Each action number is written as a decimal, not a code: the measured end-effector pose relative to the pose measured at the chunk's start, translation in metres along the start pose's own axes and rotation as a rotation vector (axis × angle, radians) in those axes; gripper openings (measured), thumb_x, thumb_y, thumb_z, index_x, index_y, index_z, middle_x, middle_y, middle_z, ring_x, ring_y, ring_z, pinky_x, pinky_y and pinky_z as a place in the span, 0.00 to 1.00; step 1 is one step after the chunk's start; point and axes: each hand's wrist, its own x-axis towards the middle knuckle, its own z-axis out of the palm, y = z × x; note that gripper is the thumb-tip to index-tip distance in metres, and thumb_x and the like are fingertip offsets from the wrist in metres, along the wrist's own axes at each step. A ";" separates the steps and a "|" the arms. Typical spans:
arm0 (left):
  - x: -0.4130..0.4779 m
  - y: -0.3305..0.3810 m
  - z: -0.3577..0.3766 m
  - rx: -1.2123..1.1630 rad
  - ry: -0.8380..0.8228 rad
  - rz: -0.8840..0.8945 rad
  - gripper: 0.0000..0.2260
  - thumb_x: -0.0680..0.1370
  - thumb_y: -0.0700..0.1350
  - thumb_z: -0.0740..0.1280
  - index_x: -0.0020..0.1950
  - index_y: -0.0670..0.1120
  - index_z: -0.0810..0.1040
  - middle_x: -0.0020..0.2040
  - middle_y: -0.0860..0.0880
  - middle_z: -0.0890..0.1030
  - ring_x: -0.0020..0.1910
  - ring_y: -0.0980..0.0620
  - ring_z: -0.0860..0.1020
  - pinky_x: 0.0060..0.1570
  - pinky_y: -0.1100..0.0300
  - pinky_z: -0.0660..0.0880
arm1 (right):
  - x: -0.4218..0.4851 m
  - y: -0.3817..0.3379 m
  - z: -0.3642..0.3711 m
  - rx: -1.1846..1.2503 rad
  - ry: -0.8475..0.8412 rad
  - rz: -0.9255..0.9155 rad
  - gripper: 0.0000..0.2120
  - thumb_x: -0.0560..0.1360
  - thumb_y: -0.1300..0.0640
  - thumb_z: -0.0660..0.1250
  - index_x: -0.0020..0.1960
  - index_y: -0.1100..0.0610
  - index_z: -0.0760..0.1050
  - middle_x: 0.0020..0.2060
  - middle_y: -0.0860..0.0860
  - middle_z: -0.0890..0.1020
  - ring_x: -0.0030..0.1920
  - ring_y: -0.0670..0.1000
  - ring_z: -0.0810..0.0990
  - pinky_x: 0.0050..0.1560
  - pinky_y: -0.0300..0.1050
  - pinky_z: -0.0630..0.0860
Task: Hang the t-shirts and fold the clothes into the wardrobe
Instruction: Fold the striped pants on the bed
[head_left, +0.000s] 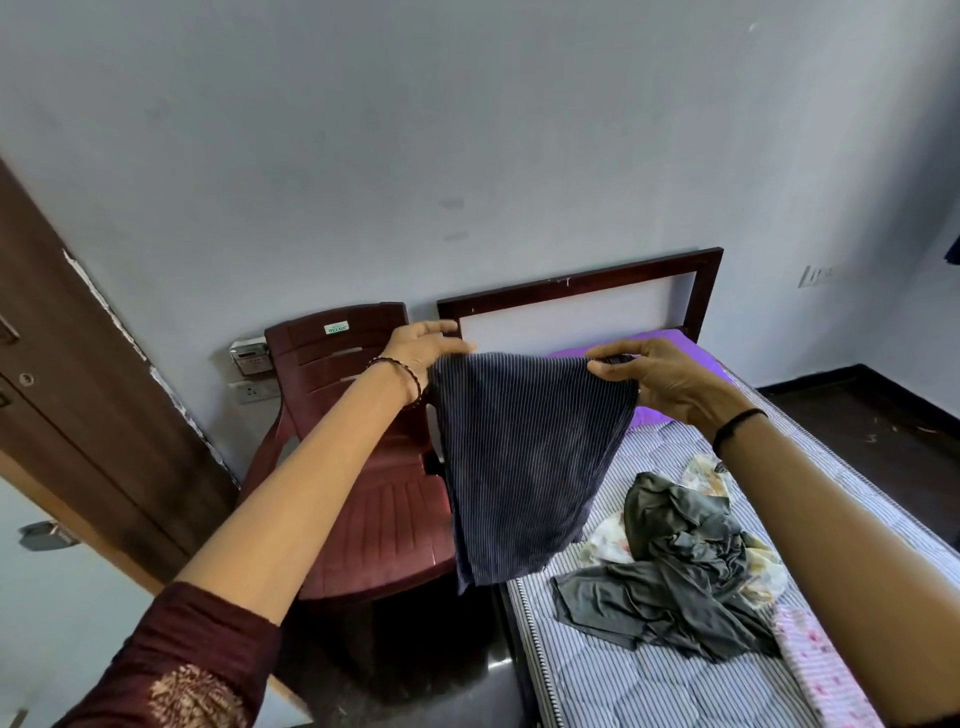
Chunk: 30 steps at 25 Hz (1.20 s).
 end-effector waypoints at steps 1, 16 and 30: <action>0.001 0.000 -0.002 -0.105 -0.009 -0.007 0.26 0.58 0.32 0.81 0.54 0.44 0.80 0.67 0.37 0.74 0.67 0.43 0.72 0.67 0.48 0.71 | 0.000 0.001 0.001 0.043 0.005 -0.013 0.06 0.77 0.68 0.70 0.51 0.62 0.83 0.42 0.55 0.85 0.43 0.50 0.84 0.46 0.43 0.84; -0.009 -0.009 -0.017 0.432 0.003 0.377 0.20 0.61 0.45 0.83 0.51 0.51 0.86 0.56 0.52 0.84 0.62 0.54 0.78 0.68 0.52 0.71 | -0.004 -0.015 0.005 -0.167 -0.111 0.014 0.17 0.65 0.69 0.79 0.54 0.65 0.84 0.46 0.56 0.88 0.48 0.50 0.86 0.48 0.37 0.81; -0.012 -0.028 -0.012 0.963 0.168 0.597 0.10 0.79 0.52 0.68 0.55 0.49 0.83 0.50 0.45 0.82 0.53 0.44 0.78 0.59 0.49 0.72 | 0.003 0.010 0.000 -0.634 0.184 -0.217 0.14 0.72 0.52 0.80 0.46 0.63 0.84 0.37 0.56 0.81 0.42 0.52 0.79 0.46 0.47 0.74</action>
